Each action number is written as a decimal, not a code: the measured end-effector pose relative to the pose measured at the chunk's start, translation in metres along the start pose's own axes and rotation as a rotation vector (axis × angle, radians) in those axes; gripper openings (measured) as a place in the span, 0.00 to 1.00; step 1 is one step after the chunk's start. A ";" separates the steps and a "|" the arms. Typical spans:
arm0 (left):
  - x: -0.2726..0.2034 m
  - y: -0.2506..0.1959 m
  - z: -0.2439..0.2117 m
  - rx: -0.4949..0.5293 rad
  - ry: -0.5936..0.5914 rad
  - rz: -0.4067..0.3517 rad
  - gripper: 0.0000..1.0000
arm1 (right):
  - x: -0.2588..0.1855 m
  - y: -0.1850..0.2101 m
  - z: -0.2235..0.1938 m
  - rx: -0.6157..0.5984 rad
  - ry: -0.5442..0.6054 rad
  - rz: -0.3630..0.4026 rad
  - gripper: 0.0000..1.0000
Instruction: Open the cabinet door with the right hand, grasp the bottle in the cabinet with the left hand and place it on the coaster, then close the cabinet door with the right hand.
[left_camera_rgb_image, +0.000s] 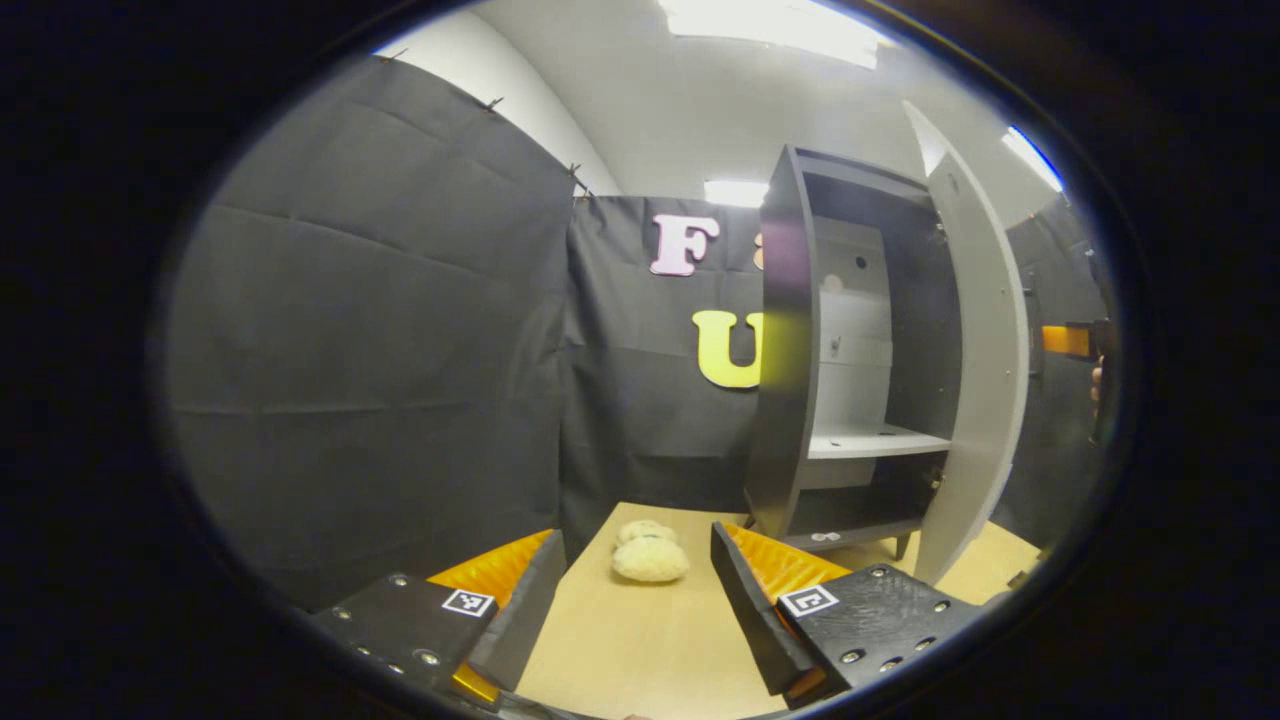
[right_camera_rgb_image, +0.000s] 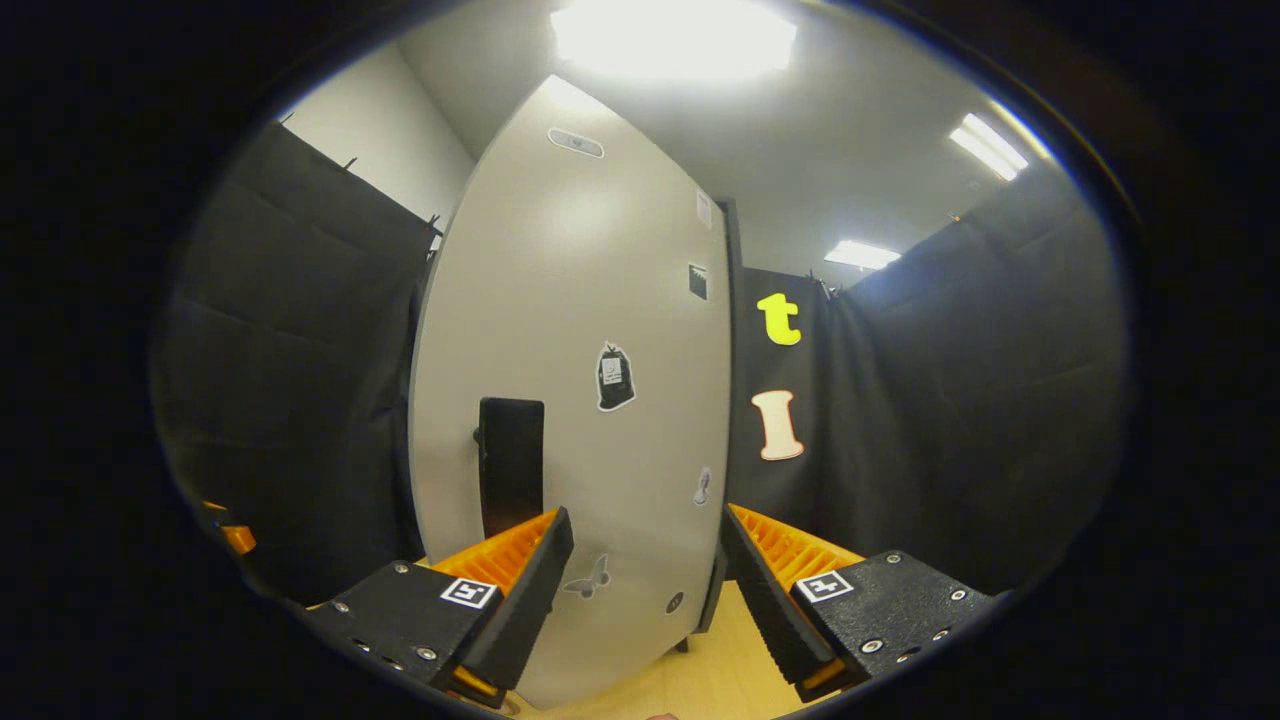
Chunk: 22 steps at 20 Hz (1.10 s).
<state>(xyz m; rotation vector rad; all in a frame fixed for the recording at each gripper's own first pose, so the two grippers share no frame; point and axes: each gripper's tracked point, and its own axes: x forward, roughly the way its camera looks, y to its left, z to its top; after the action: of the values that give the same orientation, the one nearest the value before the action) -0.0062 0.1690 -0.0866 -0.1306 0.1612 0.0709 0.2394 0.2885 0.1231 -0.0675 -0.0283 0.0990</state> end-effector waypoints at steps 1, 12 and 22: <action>-0.002 0.005 0.000 -0.003 -0.001 0.006 0.88 | 0.007 0.011 0.000 0.000 -0.002 0.019 0.93; -0.023 0.033 0.002 0.016 -0.009 0.047 0.88 | 0.071 0.100 -0.021 0.038 0.021 0.127 0.93; -0.029 0.012 0.017 0.009 -0.023 -0.018 0.86 | 0.029 0.068 -0.011 0.030 0.025 0.084 0.93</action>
<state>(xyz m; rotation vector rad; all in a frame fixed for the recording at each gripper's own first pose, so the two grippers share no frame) -0.0336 0.1811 -0.0670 -0.1219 0.1374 0.0537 0.2624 0.3578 0.1078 -0.0397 0.0013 0.1821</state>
